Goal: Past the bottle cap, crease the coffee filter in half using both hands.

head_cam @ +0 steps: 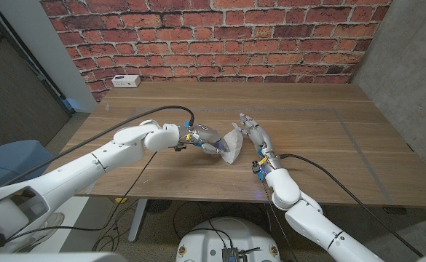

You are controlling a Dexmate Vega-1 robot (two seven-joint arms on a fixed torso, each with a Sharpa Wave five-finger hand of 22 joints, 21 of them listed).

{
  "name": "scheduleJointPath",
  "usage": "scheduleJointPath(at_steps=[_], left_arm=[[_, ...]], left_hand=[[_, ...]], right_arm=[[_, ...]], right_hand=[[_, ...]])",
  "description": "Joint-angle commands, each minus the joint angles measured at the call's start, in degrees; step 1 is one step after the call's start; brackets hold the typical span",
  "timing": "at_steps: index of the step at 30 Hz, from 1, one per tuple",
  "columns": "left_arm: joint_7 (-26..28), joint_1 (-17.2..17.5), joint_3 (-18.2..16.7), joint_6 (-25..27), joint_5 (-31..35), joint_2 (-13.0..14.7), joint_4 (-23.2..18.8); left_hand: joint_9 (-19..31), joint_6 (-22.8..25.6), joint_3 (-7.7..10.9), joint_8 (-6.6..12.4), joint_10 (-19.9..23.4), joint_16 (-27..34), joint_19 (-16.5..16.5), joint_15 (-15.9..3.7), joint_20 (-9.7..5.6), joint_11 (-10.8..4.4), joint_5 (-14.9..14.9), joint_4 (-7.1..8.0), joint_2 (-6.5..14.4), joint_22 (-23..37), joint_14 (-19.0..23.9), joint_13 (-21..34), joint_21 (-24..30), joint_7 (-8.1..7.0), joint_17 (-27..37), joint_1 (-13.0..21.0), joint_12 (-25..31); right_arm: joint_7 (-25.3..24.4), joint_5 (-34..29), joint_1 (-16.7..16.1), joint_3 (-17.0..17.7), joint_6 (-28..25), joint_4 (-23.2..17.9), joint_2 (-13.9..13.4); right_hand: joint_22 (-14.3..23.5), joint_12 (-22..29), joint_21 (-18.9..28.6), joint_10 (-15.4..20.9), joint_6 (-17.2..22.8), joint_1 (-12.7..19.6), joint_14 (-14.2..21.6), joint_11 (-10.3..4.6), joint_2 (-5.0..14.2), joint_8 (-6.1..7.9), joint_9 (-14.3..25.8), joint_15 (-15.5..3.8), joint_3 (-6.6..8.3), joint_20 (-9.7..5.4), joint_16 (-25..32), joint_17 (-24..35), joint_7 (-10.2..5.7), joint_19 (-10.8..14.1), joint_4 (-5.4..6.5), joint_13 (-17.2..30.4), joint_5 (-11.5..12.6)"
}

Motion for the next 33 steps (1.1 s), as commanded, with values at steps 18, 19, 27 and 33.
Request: scheduleJointPath(at_steps=[18,19,27,33], left_arm=[[0.8,-0.5,-0.4,-0.6,-0.2,-0.1,1.0],[0.7,-0.6,-0.4,-0.6,-0.3,-0.1,1.0],[1.1,-0.6,-0.4,-0.6,0.1,-0.1,0.9],[2.0,-0.2,-0.9,-0.2,0.6,0.4,0.1]], left_hand=[[0.2,-0.6,-0.06,-0.05,-1.1,-0.2,0.3,-1.53,0.36,0.11,0.0,0.60,-0.1,0.1,-0.1,0.2,0.2,0.04,0.1,0.7,-0.5],[0.2,-0.6,-0.08,-0.06,-1.1,-0.2,0.3,-1.53,0.36,0.19,0.0,0.63,-0.1,0.1,-0.1,0.2,0.2,0.04,0.1,0.7,-0.5],[0.2,-0.7,-0.10,-0.06,-1.0,-0.2,0.3,-1.68,0.33,0.13,0.0,0.65,-0.2,0.1,-0.1,0.2,0.2,0.09,0.1,0.7,-0.5],[0.2,-0.7,-0.13,0.00,-1.0,-0.2,0.4,-1.61,0.33,0.43,0.0,0.63,-0.3,0.1,0.0,0.2,0.2,0.01,0.0,0.8,-0.6]], right_arm=[[10.5,4.5,4.8,-3.9,-4.5,1.0,-2.1],[10.5,4.3,4.8,-3.9,-4.9,0.7,-2.4],[8.6,1.8,4.9,-4.2,-8.7,-1.5,-3.9],[7.8,0.1,5.3,-4.5,-12.9,-3.6,-5.2]], right_hand=[[-0.2,-2.3,-4.3,-6.2,-6.8,1.1,-8.0,-1.14,2.22,-1.31,0.1,-1.14,1.63,-3.88,-2.8,0.6,-0.01,-6.1,1.35,0.1,-0.5],[-0.2,-2.3,-4.3,-6.1,-6.6,1.1,-7.9,-1.20,2.19,-1.22,0.1,-1.12,1.62,-3.88,-2.7,0.6,-0.08,-6.1,1.39,0.1,-0.5],[-0.1,-1.8,-3.9,-4.9,-6.4,0.6,-5.1,-0.49,0.89,-0.97,0.1,-0.35,0.94,-1.93,-1.6,0.7,0.18,-5.4,1.78,0.0,-0.6],[-0.1,-1.6,-3.7,-4.2,-5.9,0.2,-3.9,0.00,0.31,-0.74,0.1,0.25,0.66,-1.01,-1.3,0.6,0.19,-4.8,1.97,0.0,-0.6]])
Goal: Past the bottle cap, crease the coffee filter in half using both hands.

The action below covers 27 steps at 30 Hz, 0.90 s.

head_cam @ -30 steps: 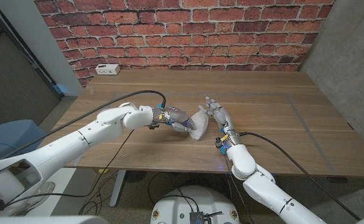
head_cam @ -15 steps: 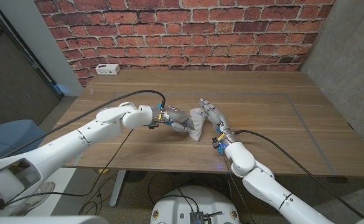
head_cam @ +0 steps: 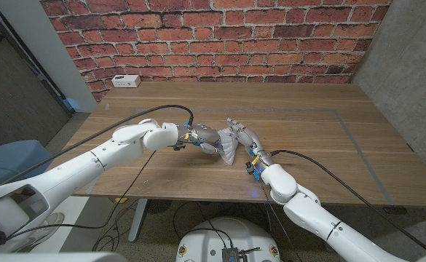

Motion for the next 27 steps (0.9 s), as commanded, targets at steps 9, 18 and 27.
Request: scheduleJointPath(at_steps=[9,18,27], left_arm=[[4.1,2.5,-2.9,2.6,1.6,2.1,-4.0],[6.0,4.5,-5.3,3.9,0.8,3.8,-6.5],[7.6,6.9,-11.4,1.0,-15.8,4.4,-5.3]], left_hand=[[0.1,0.5,-1.47,0.45,0.0,-0.4,0.8,-1.97,-0.12,1.14,-0.3,-1.31,-2.6,0.0,0.7,0.2,0.3,0.85,-0.6,0.2,-0.2],[0.1,0.8,-2.74,0.49,0.9,-0.5,1.5,-2.01,0.00,1.20,-0.5,-2.35,-4.1,0.0,1.6,0.2,0.4,0.87,-0.8,-0.4,0.1],[0.1,1.1,-3.01,0.50,2.0,-0.1,3.4,-2.06,0.27,1.55,-0.4,-2.81,-4.1,-0.1,4.6,0.2,0.9,1.33,-0.8,-1.3,0.3]], right_arm=[[-0.9,-4.9,2.5,-2.2,-15.3,-6.4,-4.2],[0.5,-5.9,5.0,-3.9,-21.8,-7.5,-5.5],[0.8,-6.5,6.0,-5.0,-23.4,-7.7,-6.1]], right_hand=[[0.3,0.5,0.9,1.5,0.9,-1.4,3.4,0.39,-0.87,0.45,0.1,0.71,-0.69,1.64,1.0,0.2,0.07,2.2,0.72,0.0,-0.2],[0.3,0.4,1.0,1.7,0.9,-1.9,3.9,0.36,-1.09,0.47,0.1,0.23,-0.94,1.57,1.0,0.1,0.11,2.8,1.06,0.0,-0.1],[0.3,0.5,0.5,2.1,1.3,-2.5,3.5,0.17,-1.09,0.57,0.1,0.40,-1.12,1.33,0.6,0.1,-0.03,1.9,1.52,0.0,0.0]])
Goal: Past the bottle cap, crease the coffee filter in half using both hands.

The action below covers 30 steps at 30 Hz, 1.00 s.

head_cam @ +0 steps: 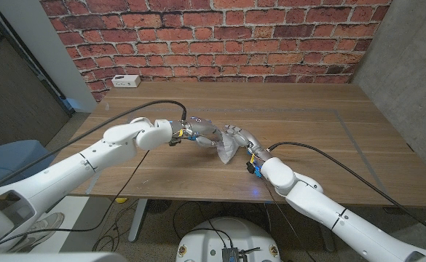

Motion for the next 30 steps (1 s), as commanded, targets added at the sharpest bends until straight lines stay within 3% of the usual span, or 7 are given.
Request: scheduleJointPath(at_steps=[1,8,13,16,21,25,30], left_arm=[[2.5,3.0,-7.1,-3.2,-19.5,0.8,1.3],[-0.8,3.5,-10.5,-12.3,-43.3,-2.4,8.7],[-5.5,3.3,-11.2,-17.4,-57.6,-6.1,13.3],[-10.7,3.0,-11.3,-18.3,-68.6,-9.1,16.2],[-11.7,2.8,-12.2,-19.4,-71.7,-11.1,17.6],[-13.6,2.5,-12.5,-18.2,-74.5,-11.6,17.8],[-15.2,2.1,-12.7,-16.3,-76.3,-11.7,17.8]], left_hand=[[0.0,0.2,-0.37,0.25,0.7,0.2,1.4,-1.91,0.63,0.35,0.1,-0.17,-0.2,0.1,1.8,0.2,0.8,0.54,0.1,-0.7,0.3],[0.0,-3.8,-0.66,-0.85,-0.8,0.2,2.9,-0.83,1.31,1.33,0.1,0.06,0.1,0.2,4.0,0.3,1.2,0.68,0.3,-2.3,-0.6],[-0.1,-11.4,-1.25,-1.27,-5.1,-0.7,3.0,0.01,1.98,1.39,0.3,0.69,0.3,0.3,3.4,0.4,1.1,-1.20,0.6,-4.7,-1.8],[-0.1,-16.0,-1.52,-1.27,-8.9,-1.2,2.3,0.52,2.61,1.39,0.4,0.70,0.2,0.3,2.4,0.4,0.7,-2.51,0.7,-5.9,-2.4],[-0.2,-18.8,-1.60,-1.25,-10.5,-1.4,2.0,0.92,3.03,1.17,0.4,0.62,0.1,0.4,1.6,0.4,0.5,-3.43,0.6,-6.6,-2.3],[-0.2,-18.9,-1.57,-1.08,-10.7,-1.5,1.9,1.18,3.21,1.34,0.5,0.64,0.2,0.4,1.5,0.4,0.4,-3.35,0.6,-6.7,-2.2],[-0.2,-19.3,-1.51,-0.98,-11.0,-1.5,1.8,1.27,3.37,1.40,0.5,0.76,0.5,0.4,1.3,0.4,0.4,-3.30,0.7,-6.9,-2.2]], right_arm=[[0.7,-1.2,1.8,-1.7,-4.4,-0.7,-1.2],[0.3,-3.6,2.6,-3.1,-5.8,-0.9,-1.7],[0.1,-6.0,3.2,-4.3,-7.0,-1.2,-2.2],[0.3,-8.3,3.8,-5.4,-8.5,-1.5,-2.5],[1.5,-9.9,4.5,-6.5,-10.0,-1.7,-3.1],[1.7,-11.8,4.6,-7.3,-10.4,-1.9,-3.8],[0.6,-15.4,4.3,-8.1,-10.8,-2.6,-4.6]], right_hand=[[0.1,0.2,-0.1,0.7,0.8,-0.6,-0.4,-0.28,-0.08,0.43,0.1,0.29,-0.10,0.08,-0.2,0.1,0.04,-0.8,0.56,0.0,0.0],[0.1,0.3,-1.0,1.5,2.2,-0.5,-1.8,-0.58,0.34,0.80,0.1,-0.18,0.34,-1.12,-1.0,-0.1,-0.76,-3.4,0.67,0.0,0.2],[0.1,0.5,-1.3,2.5,3.9,0.1,-2.4,-1.19,1.12,1.23,0.0,-0.74,0.99,-1.98,-1.4,-0.2,-1.58,-4.8,0.49,0.0,0.3],[0.1,0.9,-1.1,4.2,5.4,0.4,-2.5,-2.63,1.74,1.48,0.0,-2.14,1.32,-2.67,-1.2,0.0,-2.38,-5.5,0.60,0.0,0.3],[0.1,0.7,-1.3,4.4,5.7,0.7,-2.8,-3.05,1.98,1.32,0.0,-2.73,1.52,-3.36,-1.3,0.0,-2.66,-6.4,0.64,0.0,0.2],[0.1,0.3,-1.5,4.0,5.0,1.0,-4.1,-2.39,1.79,0.83,0.0,-2.17,1.53,-3.64,-1.7,0.0,-2.34,-8.1,0.47,0.1,0.1],[0.1,-0.2,-1.9,2.7,4.1,1.7,-8.3,-2.31,0.78,0.30,0.0,-2.35,0.94,-5.00,-2.6,-0.1,-2.17,-13.8,-0.35,0.1,0.0]])
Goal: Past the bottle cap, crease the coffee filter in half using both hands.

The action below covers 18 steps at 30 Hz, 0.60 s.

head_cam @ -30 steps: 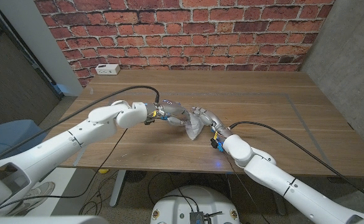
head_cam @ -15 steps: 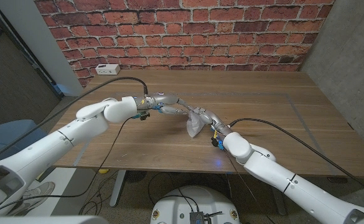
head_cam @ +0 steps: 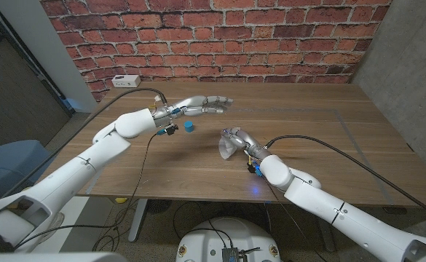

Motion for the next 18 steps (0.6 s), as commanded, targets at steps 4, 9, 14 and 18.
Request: scheduleJointPath(at_steps=[4,9,14,18], left_arm=[[-6.0,-0.4,-1.8,0.0,-26.1,-3.3,2.5],[-6.1,0.5,-3.1,-0.7,-27.9,-3.9,1.6],[-6.0,1.0,-3.9,0.1,-28.8,-3.7,0.7],[-6.2,1.3,-4.3,1.1,-29.8,-3.6,0.1]], left_hand=[[0.1,-2.3,-0.08,0.12,-2.2,-0.2,0.1,0.51,0.93,-0.39,0.3,0.10,0.2,0.2,-0.8,0.2,-0.2,-0.22,0.2,-0.8,-0.2],[0.1,-3.3,-0.15,0.32,-3.2,-0.6,-0.3,0.70,1.08,-0.48,0.3,-0.14,0.0,0.2,-2.0,0.2,-0.4,-0.95,0.2,-1.1,-0.1],[0.1,-3.5,-0.11,0.45,-3.5,-0.5,-0.3,0.75,1.14,-0.40,0.3,-0.22,0.0,0.2,-2.0,0.2,-0.5,-0.98,0.2,-1.2,-0.1],[0.1,-3.6,0.09,0.55,-3.7,-0.4,-0.3,0.83,1.28,-0.18,0.3,-0.15,0.4,0.3,-2.0,0.2,-0.5,-0.87,0.2,-1.3,0.0]], right_arm=[[-0.1,-8.7,0.5,-3.0,-3.5,-1.9,-2.2],[1.1,-10.5,0.7,-3.7,-5.1,-2.2,-2.3],[3.0,-11.9,1.4,-4.7,-7.5,-2.1,-2.0],[5.1,-13.8,2.6,-6.2,-9.5,-1.6,-2.1]], right_hand=[[0.0,-0.5,0.0,-1.6,-1.1,0.8,-4.1,-0.33,-0.63,-0.46,0.2,-0.68,-0.88,-1.27,-0.7,0.0,-0.26,-5.3,-0.86,0.1,-0.3],[0.0,-0.9,0.2,-3.7,-2.8,0.9,-6.7,-1.22,-0.10,-0.83,0.2,-1.63,-1.18,-1.80,-0.8,0.0,-1.03,-7.7,-0.84,0.1,-0.2],[0.1,-1.5,0.4,-9.4,-7.4,0.5,-11.7,-2.15,0.47,-1.30,0.2,-2.92,-1.87,-1.96,-0.9,0.0,-1.64,-11.9,-0.13,0.1,-0.3],[0.1,-1.4,0.4,-12.2,-10.6,0.0,-14.4,-1.81,-0.16,-1.43,0.2,-2.53,-2.71,-2.12,-0.8,-0.1,-1.70,-14.3,0.24,0.1,-0.4]])
